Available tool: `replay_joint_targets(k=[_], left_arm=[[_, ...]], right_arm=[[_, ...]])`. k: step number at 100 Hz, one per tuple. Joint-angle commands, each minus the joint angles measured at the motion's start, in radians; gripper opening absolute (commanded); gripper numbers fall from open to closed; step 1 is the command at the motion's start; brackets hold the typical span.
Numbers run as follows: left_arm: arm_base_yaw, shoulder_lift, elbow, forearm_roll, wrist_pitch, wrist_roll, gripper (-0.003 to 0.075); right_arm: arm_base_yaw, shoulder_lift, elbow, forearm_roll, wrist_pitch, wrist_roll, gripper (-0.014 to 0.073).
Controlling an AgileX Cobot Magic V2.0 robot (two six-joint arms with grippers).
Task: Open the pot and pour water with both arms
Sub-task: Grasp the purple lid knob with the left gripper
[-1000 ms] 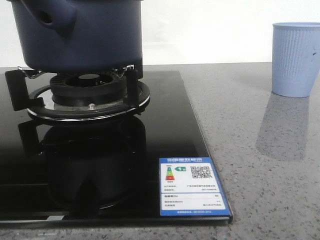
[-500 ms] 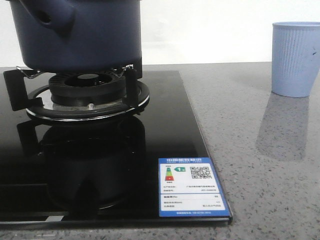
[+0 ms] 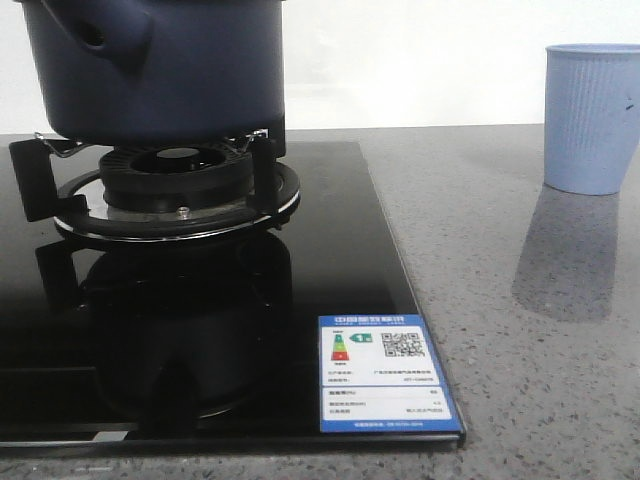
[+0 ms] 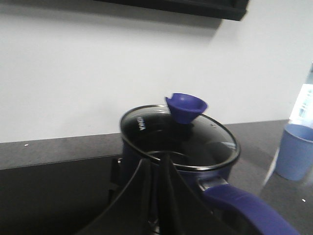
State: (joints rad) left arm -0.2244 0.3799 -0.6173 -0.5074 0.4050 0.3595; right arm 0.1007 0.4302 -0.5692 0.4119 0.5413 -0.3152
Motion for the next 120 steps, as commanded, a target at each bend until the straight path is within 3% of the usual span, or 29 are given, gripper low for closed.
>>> replay_joint_targets(k=[1, 19, 27, 36, 48, 55, 65, 120], left_arm=[[-0.072, 0.053, -0.05, -0.009, -0.059, 0.025, -0.0016], [-0.152, 0.126, -0.056, -0.013, -0.093, 0.025, -0.0013], [-0.17, 0.149, -0.058, -0.015, -0.119, 0.025, 0.0016], [-0.186, 0.167, -0.06, -0.017, -0.164, 0.025, 0.0106], [-0.197, 0.187, -0.06, -0.017, -0.21, 0.025, 0.0284], [-0.201, 0.202, -0.06, -0.021, -0.231, 0.025, 0.0399], [-0.213, 0.239, -0.06, -0.026, -0.249, 0.025, 0.0487], [-0.332, 0.582, -0.138, 0.018, -0.524, 0.031, 0.0514]], right_arm=[[0.019, 0.029, -0.048, 0.002, -0.054, -0.035, -0.005], [0.022, 0.033, -0.048, 0.008, -0.064, -0.035, -0.0047], [0.022, 0.033, -0.048, 0.017, -0.064, -0.035, 0.0003], [0.022, 0.033, -0.048, 0.038, -0.064, -0.035, 0.0165], [0.022, 0.036, -0.048, 0.046, -0.064, -0.035, 0.0462], [0.022, 0.036, -0.048, 0.046, -0.067, -0.035, 0.0528], [0.022, 0.036, -0.048, 0.048, -0.076, -0.035, 0.0525], [0.022, 0.036, -0.048, 0.056, -0.092, -0.035, 0.0525]])
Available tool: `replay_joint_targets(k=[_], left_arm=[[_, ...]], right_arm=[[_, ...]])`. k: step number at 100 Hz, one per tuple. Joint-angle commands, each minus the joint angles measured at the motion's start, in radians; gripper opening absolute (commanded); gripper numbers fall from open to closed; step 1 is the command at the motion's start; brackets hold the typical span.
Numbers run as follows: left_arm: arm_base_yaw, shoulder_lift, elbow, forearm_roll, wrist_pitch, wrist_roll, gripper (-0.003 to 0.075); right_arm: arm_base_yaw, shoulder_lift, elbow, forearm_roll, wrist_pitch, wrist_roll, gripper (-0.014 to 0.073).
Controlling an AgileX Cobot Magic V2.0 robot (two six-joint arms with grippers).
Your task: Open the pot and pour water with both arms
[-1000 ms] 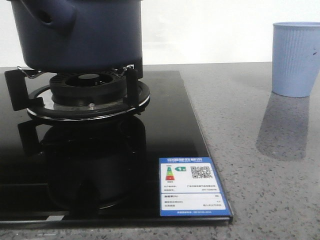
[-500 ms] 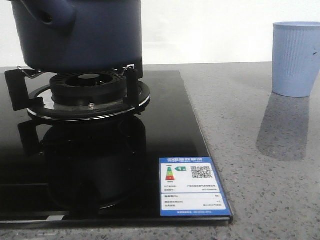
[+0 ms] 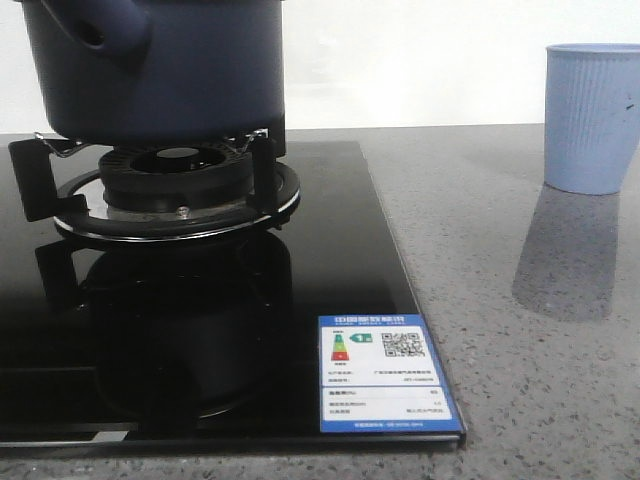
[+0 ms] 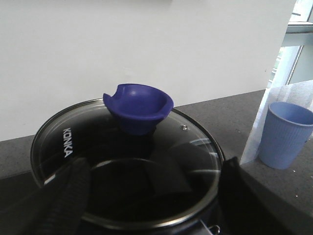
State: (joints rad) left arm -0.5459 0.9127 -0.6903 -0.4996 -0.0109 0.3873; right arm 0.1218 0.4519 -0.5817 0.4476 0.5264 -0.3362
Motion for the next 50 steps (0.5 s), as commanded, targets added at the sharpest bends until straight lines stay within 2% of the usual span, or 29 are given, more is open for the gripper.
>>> replay_joint_targets(k=[1, 50], left_arm=[[-0.01, 0.054, -0.068, 0.01, -0.113, 0.003, 0.0516], [0.006, 0.285, -0.24, 0.017, -0.159, 0.003, 0.0542]], right_arm=[[0.001, 0.014, -0.036, 0.02, -0.077, -0.014, 0.0525], [0.001, 0.014, -0.036, 0.024, -0.077, -0.014, 0.0525]])
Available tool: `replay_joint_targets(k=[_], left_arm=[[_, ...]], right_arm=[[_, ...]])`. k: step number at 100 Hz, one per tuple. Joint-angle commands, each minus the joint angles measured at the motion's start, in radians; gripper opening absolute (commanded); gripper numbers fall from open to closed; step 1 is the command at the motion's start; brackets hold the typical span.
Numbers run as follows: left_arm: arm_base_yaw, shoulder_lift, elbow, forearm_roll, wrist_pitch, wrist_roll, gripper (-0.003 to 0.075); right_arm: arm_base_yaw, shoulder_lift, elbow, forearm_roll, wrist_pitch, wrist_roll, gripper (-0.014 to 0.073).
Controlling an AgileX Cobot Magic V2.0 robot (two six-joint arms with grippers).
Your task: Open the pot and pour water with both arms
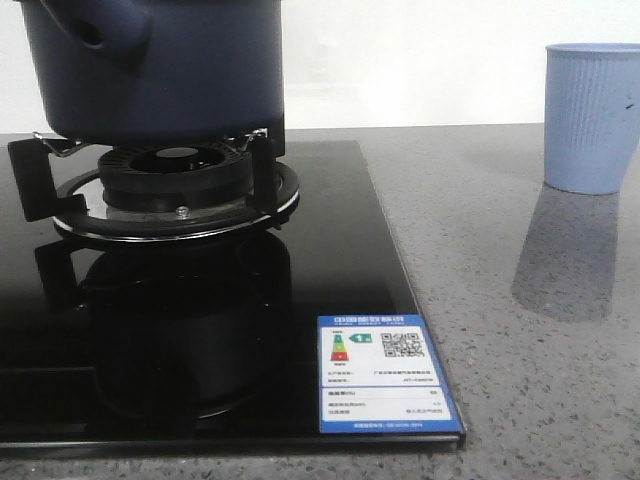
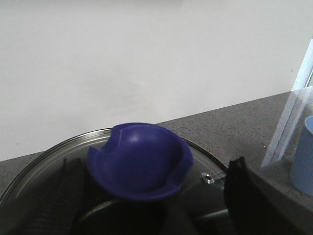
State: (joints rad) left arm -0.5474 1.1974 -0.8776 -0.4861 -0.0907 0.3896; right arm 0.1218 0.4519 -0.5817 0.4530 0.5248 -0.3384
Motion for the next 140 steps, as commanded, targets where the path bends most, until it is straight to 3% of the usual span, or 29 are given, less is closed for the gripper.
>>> replay_joint_targets(k=[1, 77, 109, 140], left_arm=[[0.008, 0.004, -0.058, 0.003, -0.08, 0.001, 0.0542], [0.015, 0.069, -0.069, 0.011, -0.119, 0.001, 0.0535], [0.015, 0.069, -0.069, 0.011, -0.149, 0.001, 0.0371], [0.015, 0.062, -0.069, 0.011, -0.167, 0.001, 0.0368]], right_arm=[[0.001, 0.014, -0.036, 0.019, -0.075, -0.012, 0.0525], [0.001, 0.014, -0.036, 0.021, -0.072, -0.012, 0.0525], [0.001, 0.014, -0.036, 0.021, -0.072, -0.012, 0.0525], [0.001, 0.014, -0.036, 0.021, -0.072, -0.012, 0.0525]])
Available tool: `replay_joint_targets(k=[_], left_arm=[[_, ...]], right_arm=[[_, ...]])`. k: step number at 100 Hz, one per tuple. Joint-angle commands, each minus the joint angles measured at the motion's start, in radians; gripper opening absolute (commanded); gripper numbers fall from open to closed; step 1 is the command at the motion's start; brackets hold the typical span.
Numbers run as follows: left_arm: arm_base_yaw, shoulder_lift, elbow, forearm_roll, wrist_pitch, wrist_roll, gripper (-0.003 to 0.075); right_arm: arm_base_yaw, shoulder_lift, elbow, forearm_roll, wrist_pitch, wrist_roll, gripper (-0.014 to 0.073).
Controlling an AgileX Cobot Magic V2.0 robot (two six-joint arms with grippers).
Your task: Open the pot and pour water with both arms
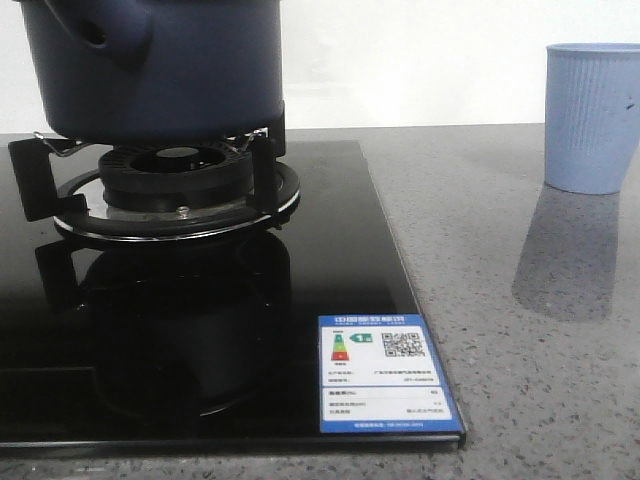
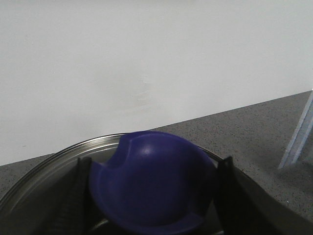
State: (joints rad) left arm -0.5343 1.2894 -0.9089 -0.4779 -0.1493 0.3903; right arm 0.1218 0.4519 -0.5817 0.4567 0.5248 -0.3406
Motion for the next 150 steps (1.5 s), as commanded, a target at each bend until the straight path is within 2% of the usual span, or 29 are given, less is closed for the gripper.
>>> replay_joint_targets(k=[1, 28, 52, 101, 123, 150], left_arm=[[0.002, -0.031, -0.037, 0.003, -0.11, 0.0, 0.0368], [0.007, -0.087, -0.037, 0.003, -0.14, 0.0, 0.0368], [0.012, -0.14, -0.037, 0.003, -0.154, 0.0, 0.0368], [0.168, -0.233, -0.037, 0.003, -0.134, 0.0, 0.0368], [0.168, -0.236, -0.037, 0.003, -0.132, 0.0, 0.0372], [0.168, -0.236, -0.037, 0.003, -0.139, 0.0, 0.0372]], right_arm=[[0.001, 0.014, -0.036, 0.017, -0.072, -0.009, 0.0525], [0.001, 0.023, -0.032, 0.008, -0.109, -0.009, 0.0525], [0.001, 0.118, -0.032, -0.002, -0.176, -0.02, 0.0525], [0.001, 0.303, 0.121, -0.011, -0.569, -0.022, 0.0525], [0.012, 0.403, 0.126, -0.03, -0.678, -0.021, 0.0525], [0.093, 0.534, 0.126, -0.037, -0.85, -0.021, 0.0526]])
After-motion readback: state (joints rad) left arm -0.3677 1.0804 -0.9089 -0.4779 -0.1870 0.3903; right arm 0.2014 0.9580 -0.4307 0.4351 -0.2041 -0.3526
